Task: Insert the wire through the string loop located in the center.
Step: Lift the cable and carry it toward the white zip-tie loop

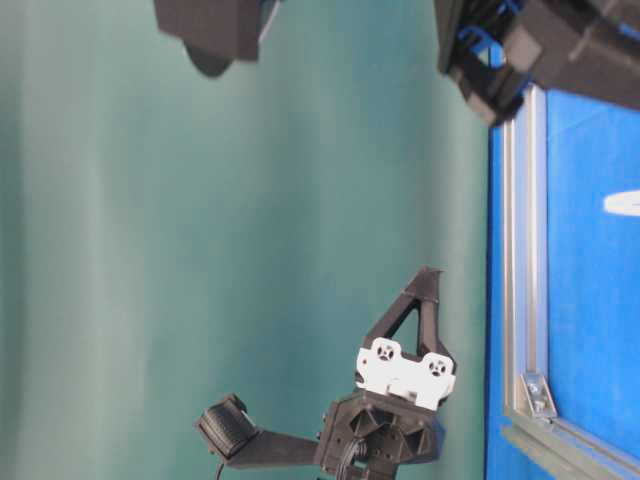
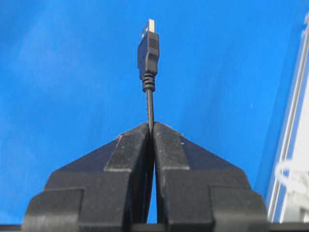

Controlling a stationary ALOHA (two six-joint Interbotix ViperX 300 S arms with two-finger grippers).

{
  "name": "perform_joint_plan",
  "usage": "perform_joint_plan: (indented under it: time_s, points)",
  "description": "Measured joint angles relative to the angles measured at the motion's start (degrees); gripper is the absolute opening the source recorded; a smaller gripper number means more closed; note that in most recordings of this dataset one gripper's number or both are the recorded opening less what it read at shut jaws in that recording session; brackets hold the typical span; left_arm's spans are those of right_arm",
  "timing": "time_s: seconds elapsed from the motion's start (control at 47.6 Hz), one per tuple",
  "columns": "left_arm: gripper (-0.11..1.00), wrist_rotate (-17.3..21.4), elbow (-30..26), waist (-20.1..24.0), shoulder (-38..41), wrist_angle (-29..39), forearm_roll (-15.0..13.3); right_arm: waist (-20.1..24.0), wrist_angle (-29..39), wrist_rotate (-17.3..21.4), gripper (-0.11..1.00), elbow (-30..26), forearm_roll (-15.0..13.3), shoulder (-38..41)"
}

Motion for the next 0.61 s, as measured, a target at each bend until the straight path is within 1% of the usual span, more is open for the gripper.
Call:
perform_joint_plan:
  time_s: [0.189,0.315,0.462,0.609]
  points:
    - [0.0,0.0,0.0,0.0,0.0,0.0,0.0,0.0,-1.9,0.2,-0.02,5.4,0.3,-3.3]
    - [0.0,0.0,0.0,-0.1,0.0,-0.1,0.0,-0.1,-2.5,0.3,-0.02,9.9,1.2,-6.5]
    - [0.0,0.0,0.0,0.0,0.0,-0.1,0.0,-0.5,-2.6,0.3,-0.02,13.7,3.1,-9.5]
    - [0.0,-0.1,0.0,0.0,0.0,0.0,0.0,-0.8,-2.8,0.3,-0.02,16.5,4.0,-11.7]
